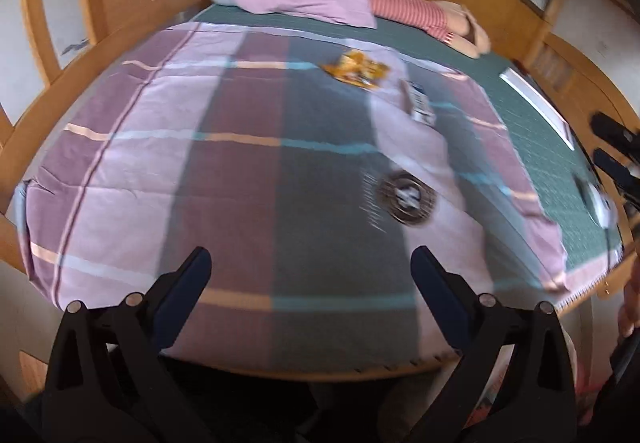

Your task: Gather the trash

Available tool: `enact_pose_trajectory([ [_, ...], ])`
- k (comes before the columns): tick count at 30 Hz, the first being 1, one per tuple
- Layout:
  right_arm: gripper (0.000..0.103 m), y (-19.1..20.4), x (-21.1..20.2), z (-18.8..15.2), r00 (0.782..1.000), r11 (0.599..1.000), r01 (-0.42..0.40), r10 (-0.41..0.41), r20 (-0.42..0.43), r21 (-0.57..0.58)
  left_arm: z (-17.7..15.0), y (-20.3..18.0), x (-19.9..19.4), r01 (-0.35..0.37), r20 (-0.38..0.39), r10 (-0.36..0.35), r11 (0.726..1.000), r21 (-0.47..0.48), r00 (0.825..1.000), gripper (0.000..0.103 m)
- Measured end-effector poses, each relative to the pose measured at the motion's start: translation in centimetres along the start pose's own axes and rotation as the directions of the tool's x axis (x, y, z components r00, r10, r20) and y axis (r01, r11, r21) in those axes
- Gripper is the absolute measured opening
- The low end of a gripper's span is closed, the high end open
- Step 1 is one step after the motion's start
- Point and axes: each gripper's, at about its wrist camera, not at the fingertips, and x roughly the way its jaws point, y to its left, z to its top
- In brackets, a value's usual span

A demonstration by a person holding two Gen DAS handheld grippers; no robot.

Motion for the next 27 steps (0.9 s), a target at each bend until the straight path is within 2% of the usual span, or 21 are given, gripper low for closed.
enact_pose_trajectory([
  [1,0.085,0.9,3.2,1.3,1.0,1.0,-0.024,0.024,-0.008,0.005,0.5,0.9,0.3,-0.016,0.008,0.016,1.0,-0.003,1.0,0.099],
  [4,0.078,2.4,10.5,4.1,0.999,0.998,-0.027,0.029,-0.034,0.059,2.3,2.8,3.2,-0.067,0.013,0.067,0.998,0.001,0.998,0.099],
  [6,0.07,2.4,15.8,5.8,0.998,0.99,-0.024,0.033,-0.062,0.14,2.0,4.0,4.5,-0.06,0.0,0.06,0.998,-0.018,0.998,0.099],
  [7,0.069,2.1,18.9,6.7,0.997,0.985,-0.004,0.017,-0.074,0.172,1.6,4.6,5.3,-0.04,-0.009,0.04,0.998,-0.037,0.999,0.099],
  [9,0.068,1.5,22.9,7.9,0.993,0.975,0.073,-0.052,-0.102,0.21,0.8,5.3,6.2,-0.025,-0.084,0.018,0.996,-0.081,0.996,0.099],
  [10,0.068,1.0,24.9,8.3,0.99,0.966,0.102,-0.076,-0.115,0.239,1.0,5.6,6.5,0.014,-0.096,-0.025,0.994,-0.109,0.995,0.099],
  [12,0.068,-0.4,28.6,8.7,0.983,0.934,0.151,-0.109,-0.145,0.323,1.3,6.3,6.6,0.012,-0.081,-0.023,0.99,-0.14,0.996,0.099],
  [14,0.068,-1.4,31.3,8.5,0.978,0.905,0.156,-0.086,-0.188,0.395,1.5,6.9,6.7,-0.002,-0.079,-0.012,0.986,-0.169,0.997,0.099],
  [15,0.063,-1.7,32.3,8.2,0.979,0.895,0.127,-0.043,-0.201,0.427,1.4,7.1,6.9,0.007,-0.09,-0.025,0.982,-0.19,0.996,0.099],
  [16,0.039,-1.8,33.0,7.9,0.98,0.883,0.077,0.019,-0.199,0.463,1.4,7.5,7.2,0.013,-0.104,-0.035,0.977,-0.211,0.994,0.099],
  [17,0.03,-1.8,33.3,7.5,0.979,0.872,0.026,0.077,-0.19,0.488,1.3,7.9,7.4,0.004,-0.114,-0.031,0.974,-0.228,0.993,0.099],
  [18,0.027,-1.4,32.9,7.3,0.98,0.874,-0.011,0.106,-0.169,0.486,1.3,8.3,7.5,-0.008,-0.118,-0.021,0.97,-0.242,0.993,0.099],
  [20,0.014,-0.3,31.6,7.3,0.977,0.895,-0.056,0.14,-0.158,0.443,1.3,9.5,7.2,-0.038,-0.108,0.006,0.954,-0.299,0.994,0.099],
  [22,0.013,1.1,29.5,6.6,0.953,0.888,-0.158,0.251,-0.167,0.432,1.1,10.7,6.8,-0.056,-0.093,0.025,0.934,-0.354,0.995,0.099],
  [23,0.011,1.9,28.6,6.0,0.936,0.883,-0.203,0.302,-0.183,0.423,1.0,11.7,6.3,-0.07,-0.078,0.042,0.913,-0.401,0.996,0.099],
  [26,0.011,5.5,25.7,2.8,0.848,0.887,-0.303,0.417,-0.325,0.348,0.5,13.9,5.5,-0.084,-0.049,0.069,0.863,-0.498,0.996,0.099],
  [27,0.011,6.6,25.0,1.4,0.812,0.882,-0.334,0.448,-0.374,0.332,0.2,14.6,5.2,-0.087,-0.039,0.079,0.841,-0.533,0.996,0.099],
])
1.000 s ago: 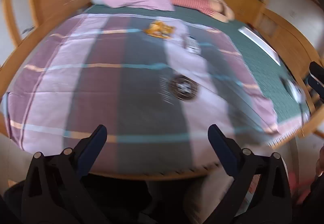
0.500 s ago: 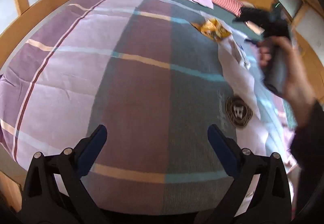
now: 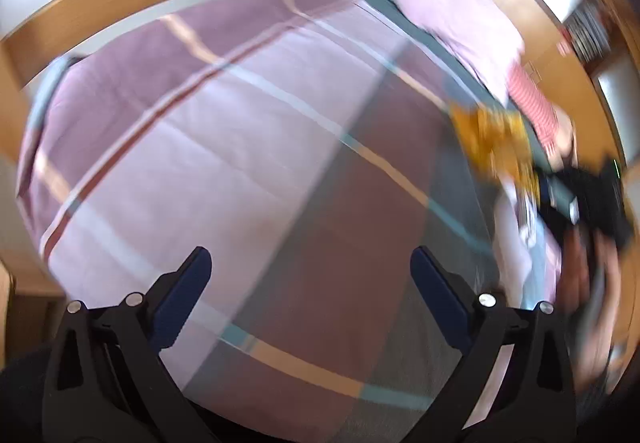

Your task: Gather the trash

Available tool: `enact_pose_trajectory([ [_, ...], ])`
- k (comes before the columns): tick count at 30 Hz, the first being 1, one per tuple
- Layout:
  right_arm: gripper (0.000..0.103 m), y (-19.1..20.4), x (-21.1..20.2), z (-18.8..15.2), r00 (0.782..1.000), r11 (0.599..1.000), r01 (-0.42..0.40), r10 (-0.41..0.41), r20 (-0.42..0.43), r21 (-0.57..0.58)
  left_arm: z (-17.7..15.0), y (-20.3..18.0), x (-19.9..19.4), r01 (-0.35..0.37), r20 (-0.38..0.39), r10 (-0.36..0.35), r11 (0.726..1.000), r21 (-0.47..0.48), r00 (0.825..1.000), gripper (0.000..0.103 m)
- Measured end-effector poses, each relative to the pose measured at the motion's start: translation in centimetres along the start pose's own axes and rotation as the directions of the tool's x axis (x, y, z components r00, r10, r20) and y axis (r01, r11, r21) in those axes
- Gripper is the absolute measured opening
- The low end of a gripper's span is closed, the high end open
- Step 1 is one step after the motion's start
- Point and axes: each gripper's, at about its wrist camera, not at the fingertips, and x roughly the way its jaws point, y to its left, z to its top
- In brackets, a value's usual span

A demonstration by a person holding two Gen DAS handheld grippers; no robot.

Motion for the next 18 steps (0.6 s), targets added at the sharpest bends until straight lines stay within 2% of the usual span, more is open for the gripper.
enact_pose_trajectory([
  [3,0.012,1.6,1.7,-5.5,0.981,0.996,-0.043,0.029,-0.19,-0.073,0.4,1.2,-0.6,0.0,0.024,0.002,0.998,-0.064,1.0,0.099],
  [4,0.013,2.0,2.4,-7.1,0.97,0.992,-0.034,0.004,-0.243,-0.119,0.5,1.2,-0.5,-0.006,0.022,0.008,0.998,-0.06,1.0,0.099],
  [5,0.015,2.3,2.6,-8.1,0.965,0.986,-0.003,-0.041,-0.26,-0.165,0.4,1.0,-0.3,-0.014,0.011,0.015,0.999,-0.045,1.0,0.099],
  [6,0.019,2.4,2.7,-8.5,0.962,0.977,0.037,-0.092,-0.259,-0.21,0.4,0.7,0.0,-0.014,0.0,0.014,0.999,-0.034,1.0,0.099],
  [7,0.033,2.2,2.3,-8.4,0.962,0.965,0.09,-0.149,-0.229,-0.247,0.3,0.5,0.3,-0.01,-0.014,0.01,1.0,-0.022,1.0,0.099],
  [8,0.049,2.0,1.6,-7.8,0.968,0.96,0.121,-0.17,-0.185,-0.251,0.1,0.2,0.5,-0.005,-0.031,0.005,1.0,-0.007,1.0,0.099],
  [9,0.053,1.5,0.3,-6.5,0.978,0.959,0.156,-0.184,-0.1,-0.237,-0.1,-0.1,0.8,0.001,-0.051,0.0,1.0,0.012,0.999,0.099],
  [10,0.057,1.0,-1.1,-4.7,0.976,0.952,0.214,-0.218,0.006,-0.221,-0.2,-0.4,1.2,0.007,-0.071,-0.005,1.0,0.029,0.997,0.099],
  [11,0.061,0.4,-2.5,-3.2,0.958,0.935,0.283,-0.267,0.103,-0.211,-0.4,-0.7,1.7,0.017,-0.091,-0.014,0.999,0.041,0.996,0.099],
  [12,0.064,-0.4,-3.9,-1.3,0.914,0.907,0.381,-0.341,0.22,-0.177,-0.5,-0.8,2.1,0.028,-0.111,-0.022,0.998,0.049,0.994,0.099],
  [13,0.07,-1.5,-5.0,0.5,0.859,0.881,0.46,-0.41,0.305,-0.109,-0.6,-1.1,2.6,0.039,-0.136,-0.031,0.998,0.057,0.99,0.099],
  [14,0.072,-2.8,-5.7,2.0,0.821,0.866,0.498,-0.455,0.346,-0.045,-0.7,-1.4,3.1,0.054,-0.163,-0.043,0.996,0.065,0.986,0.099],
  [15,0.072,-4.2,-5.9,3.5,0.798,0.855,0.519,-0.49,0.351,0.015,-0.8,-1.7,3.5,0.074,-0.184,-0.059,0.994,0.075,0.981,0.099],
  [17,0.072,-7.6,-5.4,6.4,0.765,0.82,0.557,-0.568,0.302,0.131,-1.1,-2.5,3.8,0.105,-0.204,-0.083,0.99,0.097,0.975,0.099],
  [18,0.072,-8.9,-5.3,7.0,0.759,0.808,0.564,-0.588,0.278,0.169,-1.2,-3.0,3.9,0.116,-0.21,-0.09,0.986,0.116,0.974,0.099],
])
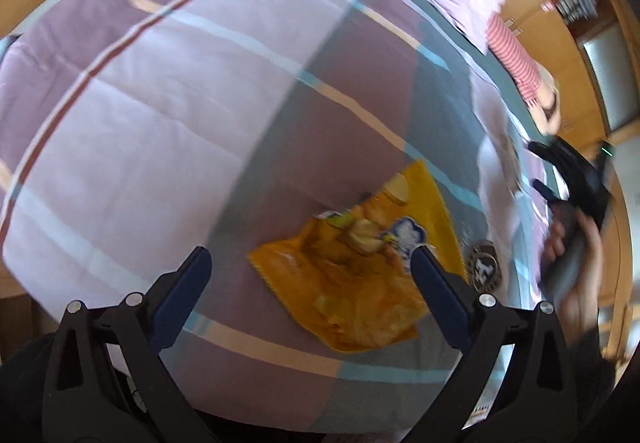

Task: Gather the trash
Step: 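Grasp the gold chip bag with the left gripper while the right grasps the white ointment box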

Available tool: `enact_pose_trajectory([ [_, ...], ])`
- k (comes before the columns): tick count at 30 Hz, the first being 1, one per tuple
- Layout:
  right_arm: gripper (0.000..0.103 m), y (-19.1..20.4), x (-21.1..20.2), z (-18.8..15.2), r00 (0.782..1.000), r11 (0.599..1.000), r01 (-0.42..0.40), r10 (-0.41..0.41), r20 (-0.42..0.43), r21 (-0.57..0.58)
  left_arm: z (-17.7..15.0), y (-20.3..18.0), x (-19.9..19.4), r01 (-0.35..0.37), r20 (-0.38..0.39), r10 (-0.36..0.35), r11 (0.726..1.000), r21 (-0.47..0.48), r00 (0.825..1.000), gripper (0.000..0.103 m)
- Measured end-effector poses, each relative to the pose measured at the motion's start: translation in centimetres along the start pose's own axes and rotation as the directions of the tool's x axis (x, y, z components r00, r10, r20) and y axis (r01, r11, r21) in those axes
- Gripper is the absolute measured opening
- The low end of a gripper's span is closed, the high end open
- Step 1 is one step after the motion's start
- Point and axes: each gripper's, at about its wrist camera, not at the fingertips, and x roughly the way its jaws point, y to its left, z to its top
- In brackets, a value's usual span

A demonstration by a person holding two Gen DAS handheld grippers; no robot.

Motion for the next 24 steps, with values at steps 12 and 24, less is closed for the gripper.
enact_pose_trajectory([
  [12,0.04,-0.6,-3.2,-5.2,0.993,0.994,-0.101,0.099,-0.061,-0.039,-1.0,-5.5,3.0,0.031,-0.103,-0.005,0.966,0.255,0.995,0.1],
  [24,0.04,-2.1,-19.8,-17.0,0.976,0.951,-0.22,0.215,-0.044,-0.217,-3.1,-10.1,5.5,-0.065,-0.045,0.118,0.782,0.62,0.992,0.064],
])
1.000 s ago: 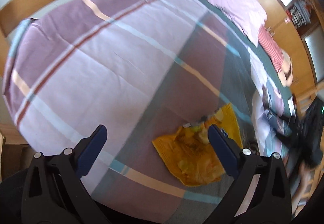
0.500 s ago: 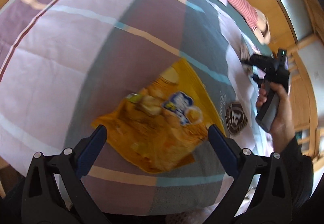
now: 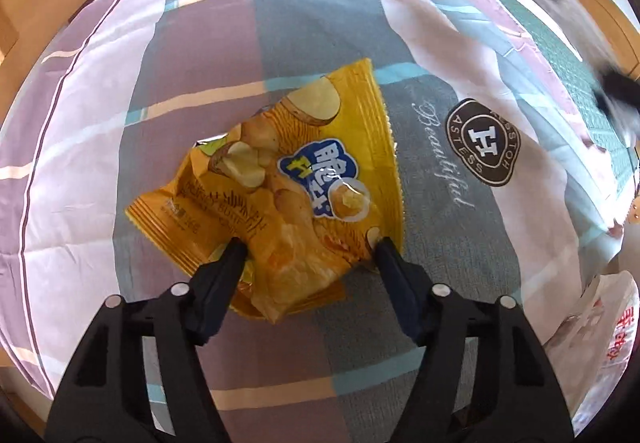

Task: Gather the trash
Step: 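Grasp the gold chip bag with the left gripper while the right grasps the white ointment box, then carry the chip bag and ointment box over the bin and release both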

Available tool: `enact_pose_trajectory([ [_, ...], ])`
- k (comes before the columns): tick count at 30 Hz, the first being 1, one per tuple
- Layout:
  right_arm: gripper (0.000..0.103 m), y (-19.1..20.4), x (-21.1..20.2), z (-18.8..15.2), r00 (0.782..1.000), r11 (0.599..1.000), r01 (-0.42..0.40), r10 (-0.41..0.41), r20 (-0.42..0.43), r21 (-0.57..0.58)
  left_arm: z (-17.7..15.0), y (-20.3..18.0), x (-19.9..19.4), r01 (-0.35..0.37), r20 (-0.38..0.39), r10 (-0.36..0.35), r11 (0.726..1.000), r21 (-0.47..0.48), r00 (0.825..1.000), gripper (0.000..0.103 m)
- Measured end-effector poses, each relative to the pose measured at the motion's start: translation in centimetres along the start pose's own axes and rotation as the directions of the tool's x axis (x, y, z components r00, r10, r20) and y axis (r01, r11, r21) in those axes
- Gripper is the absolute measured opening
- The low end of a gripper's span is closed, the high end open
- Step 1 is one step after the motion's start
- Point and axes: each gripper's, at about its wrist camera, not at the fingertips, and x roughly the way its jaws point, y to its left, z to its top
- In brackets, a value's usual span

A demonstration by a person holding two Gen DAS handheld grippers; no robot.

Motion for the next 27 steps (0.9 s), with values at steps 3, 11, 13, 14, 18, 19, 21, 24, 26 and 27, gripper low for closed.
enact_pose_trajectory([
  [3,0.04,0.6,-3.8,-3.4,0.991,0.993,0.106,-0.101,0.088,-0.049,-0.2,0.6,-0.6,-0.002,0.025,0.002,1.0,-0.019,1.0,0.044],
  [11,0.04,0.9,-11.3,-9.3,0.944,0.964,0.247,-0.217,0.25,-0.095,-2.6,-0.9,-10.3,-0.145,0.316,0.159,0.987,-0.068,0.935,0.043],
  [13,0.04,1.0,-12.8,-9.6,0.938,0.966,0.242,-0.209,0.278,-0.091,-3.6,-2.8,-13.6,-0.148,0.381,0.161,0.987,-0.064,0.911,0.043],
  [14,0.04,1.1,-13.6,-9.8,0.935,0.966,0.24,-0.204,0.291,-0.094,-4.2,-3.8,-15.5,-0.146,0.416,0.157,0.987,-0.059,0.896,0.043],
  [18,0.04,2.2,-16.5,-10.5,0.916,0.962,0.244,-0.187,0.356,-0.123,-6.4,-7.8,-21.9,-0.155,0.533,0.146,0.988,-0.029,0.834,0.044],
  [19,0.04,2.3,-17.1,-10.7,0.911,0.962,0.243,-0.181,0.37,-0.128,-7.2,-8.7,-23.6,-0.154,0.56,0.142,0.988,-0.025,0.817,0.044],
  [21,0.04,2.5,-18.1,-11.2,0.906,0.961,0.242,-0.173,0.386,-0.138,-8.7,-9.8,-25.9,-0.146,0.591,0.132,0.989,-0.024,0.796,0.044],
  [24,0.04,2.4,-19.3,-11.9,0.899,0.96,0.241,-0.165,0.407,-0.144,-10.8,-11.1,-28.5,-0.133,0.621,0.125,0.991,-0.035,0.774,0.044],
  [26,0.04,2.2,-20.3,-12.5,0.892,0.959,0.244,-0.163,0.421,-0.146,-11.9,-11.8,-29.9,-0.133,0.637,0.13,0.99,-0.043,0.76,0.044],
  [27,0.04,2.0,-20.9,-12.8,0.887,0.958,0.247,-0.163,0.432,-0.146,-12.4,-12.2,-30.4,-0.133,0.644,0.131,0.99,-0.046,0.753,0.044],
])
